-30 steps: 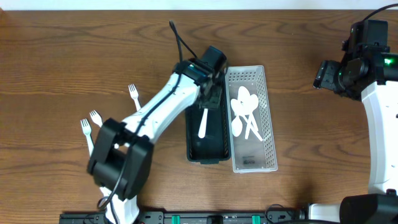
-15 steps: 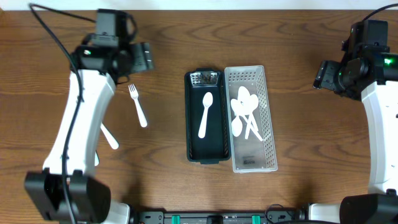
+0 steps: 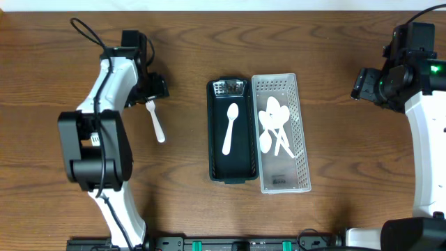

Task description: Pack container

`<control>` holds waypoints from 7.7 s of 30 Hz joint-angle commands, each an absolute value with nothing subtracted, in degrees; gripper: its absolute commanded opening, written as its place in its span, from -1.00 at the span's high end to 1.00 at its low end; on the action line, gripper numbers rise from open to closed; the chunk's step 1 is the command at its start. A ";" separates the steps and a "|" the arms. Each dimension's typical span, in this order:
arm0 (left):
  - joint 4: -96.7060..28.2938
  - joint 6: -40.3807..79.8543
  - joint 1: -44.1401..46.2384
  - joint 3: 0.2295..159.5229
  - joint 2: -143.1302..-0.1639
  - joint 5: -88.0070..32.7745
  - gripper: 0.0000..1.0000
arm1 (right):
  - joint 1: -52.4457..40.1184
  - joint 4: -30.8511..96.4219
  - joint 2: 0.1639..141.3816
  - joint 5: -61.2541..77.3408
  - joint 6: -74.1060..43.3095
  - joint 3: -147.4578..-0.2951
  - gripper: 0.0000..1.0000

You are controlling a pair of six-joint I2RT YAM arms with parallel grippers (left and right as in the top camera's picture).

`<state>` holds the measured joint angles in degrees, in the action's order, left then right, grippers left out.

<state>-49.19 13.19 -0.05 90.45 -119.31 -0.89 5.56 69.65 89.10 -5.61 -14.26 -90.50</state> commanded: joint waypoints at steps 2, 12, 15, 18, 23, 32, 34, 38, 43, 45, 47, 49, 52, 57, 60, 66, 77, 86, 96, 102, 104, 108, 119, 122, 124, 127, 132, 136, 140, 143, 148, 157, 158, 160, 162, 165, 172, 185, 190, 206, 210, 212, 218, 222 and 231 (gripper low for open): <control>-49.80 12.56 -0.05 89.95 -120.73 -1.04 -0.71 | 5.61 69.89 89.25 -5.78 -13.39 -90.17 -0.54; -49.80 12.73 -0.05 87.55 -121.32 -2.17 -0.71 | 5.61 69.89 89.25 -5.78 -13.37 -90.17 -0.54; -49.04 12.75 -0.05 86.15 -121.43 -3.05 -0.71 | 5.61 69.87 89.25 -5.78 -13.37 -90.17 -0.54; -48.71 12.73 -0.05 85.23 -121.47 -3.25 -0.71 | 5.61 69.89 89.25 -5.78 -13.37 -90.17 -0.54; -48.51 12.73 -0.05 85.03 -121.51 -3.36 -0.71 | 5.61 69.89 89.25 -5.78 -13.37 -90.17 -0.54; -47.86 12.75 -0.05 84.31 -121.69 -3.46 -0.71 | 5.61 69.95 89.25 -5.78 -13.37 -90.17 -0.54; -47.88 12.78 -0.05 84.01 -122.08 -3.46 -0.71 | 5.61 69.95 89.25 -5.78 -13.39 -90.17 -0.54; -47.70 12.75 -0.05 82.87 -122.61 -3.44 -0.71 | 5.61 70.00 89.25 -5.78 -13.37 -90.17 -0.54; -47.64 12.75 -0.05 82.65 -122.61 -3.44 -0.71 | 5.61 70.06 89.25 -5.78 -13.37 -90.17 -0.54; -47.64 12.75 -0.05 82.65 -122.61 -3.44 -0.70 | 5.61 70.06 89.25 -5.78 -13.39 -90.17 -0.54; -47.64 12.75 -0.05 82.65 -122.61 -3.44 -0.53 | 5.61 70.08 89.25 -5.78 -13.39 -90.17 -0.54; -47.64 12.73 -0.05 82.65 -122.61 -3.44 -0.25 | 5.61 70.11 89.25 -5.78 -13.37 -90.17 -0.54; -47.66 12.73 -0.05 82.65 -122.61 -3.44 0.12 | 5.61 70.11 89.25 -5.78 -13.39 -90.17 -0.54; -47.68 12.73 -0.05 82.65 -122.61 -3.44 0.38 | 5.61 70.11 89.25 -5.78 -13.37 -90.17 -0.54; -47.66 12.73 -0.05 82.65 -122.61 -3.44 0.63 | 5.61 70.11 89.25 -5.78 -13.37 -90.17 -0.54; -47.66 12.73 -0.05 82.67 -122.58 -3.42 0.84 | 5.61 70.08 89.25 -5.78 -13.39 -90.17 -0.54; -56.58 12.69 1.13 89.73 -116.86 -3.46 0.88 | 5.61 70.06 89.25 -5.78 -13.37 -90.17 -0.55; -61.36 12.78 13.50 93.71 -101.27 -4.08 0.88 | 5.61 69.87 89.25 -5.76 -13.39 -90.17 -0.54; -58.13 18.37 28.97 91.31 -102.39 -4.05 0.88 | 5.61 69.60 89.25 -5.76 -13.39 -90.17 -0.55; -54.48 18.35 32.12 89.12 -108.97 -4.08 0.88 | 5.61 69.65 89.25 -5.76 -13.41 -90.17 -0.55; -54.06 18.35 32.53 89.12 -111.07 -4.08 0.89 | 5.61 69.65 89.25 -5.76 -13.39 -90.17 -0.55; -53.58 18.33 32.88 89.12 -113.58 -4.08 0.87 | 5.61 69.65 89.25 -5.76 -13.39 -90.17 -0.55; -53.12 17.65 32.82 89.17 -112.81 -1.10 -0.26 | 5.61 69.65 89.25 -5.76 -13.21 -90.17 -0.57; -53.98 15.59 32.71 90.19 -110.65 1.87 -0.34 | 5.61 69.67 89.25 -5.78 -13.19 -90.17 -0.56; -55.16 14.76 32.40 91.20 -108.55 3.92 -0.43 | 5.63 69.67 89.25 -5.78 -13.19 -90.17 -0.57; -56.93 14.66 30.76 92.07 -104.20 7.20 -0.57 | 5.63 69.69 89.25 -5.78 -12.93 -90.17 -0.58; -60.84 15.38 21.71 92.07 -95.35 7.16 -0.65 | 5.63 70.08 89.25 -5.82 -12.08 -90.17 -0.60; -65.36 18.33 9.87 92.07 -90.50 7.14 -0.77 | 5.63 70.11 89.25 -5.80 -11.81 -90.17 -0.60; -67.85 21.82 -0.80 91.64 -89.69 6.13 -0.88 | 5.63 70.15 89.25 -5.80 -11.46 -90.17 -0.60; -65.84 21.82 -6.85 88.31 -89.89 2.87 -0.88 | 5.61 70.06 89.25 -5.80 -11.49 -90.17 -0.61; -59.00 23.24 -12.25 78.59 -89.91 2.22 -0.94 | 5.63 70.13 89.25 -5.78 -11.46 -90.17 -0.61; -44.47 23.22 -16.84 60.66 -90.02 0.45 -0.98 | 5.61 70.41 89.25 -5.76 -11.49 -90.17 -0.61; -43.33 23.24 -17.04 59.46 -90.04 0.45 -0.98 | 5.61 70.52 89.25 -5.76 -11.49 -90.17 -0.61; -41.54 23.22 -17.08 57.95 -90.52 0.47 -0.98 | 5.61 70.78 89.25 -5.76 -11.49 -90.17 -0.61; -40.21 23.20 -17.06 57.41 -91.35 0.47 -0.98 | 5.61 70.96 89.25 -5.76 -11.51 -90.17 -0.61; -38.68 23.16 -17.06 57.39 -93.27 0.47 -0.98 | 5.61 71.20 89.25 -5.76 -11.51 -90.17 -0.61; -36.29 23.03 -17.06 57.39 -98.65 0.45 -0.98 | 5.61 71.96 89.25 -5.78 -11.51 -90.17 -0.61; -34.13 21.69 -17.02 57.39 -102.85 0.43 -0.98 | 5.61 72.03 89.25 -5.76 -11.53 -90.17 -0.61; -33.93 21.71 -16.99 57.39 -102.87 0.43 -0.83 | 5.61 72.03 89.25 -5.76 -11.53 -90.17 -0.61; -33.95 21.71 -16.99 57.36 -102.87 0.43 0.27 | 5.61 72.05 89.25 -5.78 -11.51 -90.17 -0.62; -33.93 21.71 -17.02 57.36 -102.87 0.43 0.35 | 5.61 72.07 89.25 -5.78 -11.51 -90.17 -0.62; -33.93 21.71 -17.02 57.36 -102.87 0.43 0.47 | 5.61 72.18 89.25 -5.76 -11.51 -90.17 -0.62; -33.95 21.71 -17.02 57.36 -102.87 0.43 0.62 | 5.61 72.44 89.25 -5.78 -11.53 -90.17 -0.62; -33.95 21.71 -17.02 57.36 -102.87 0.43 0.72 | 5.61 73.12 89.25 -5.78 -11.51 -90.17 -0.61; -33.93 21.69 -17.02 57.36 -102.87 0.43 0.75 | 5.61 74.46 89.25 -5.78 -11.51 -90.17 -0.62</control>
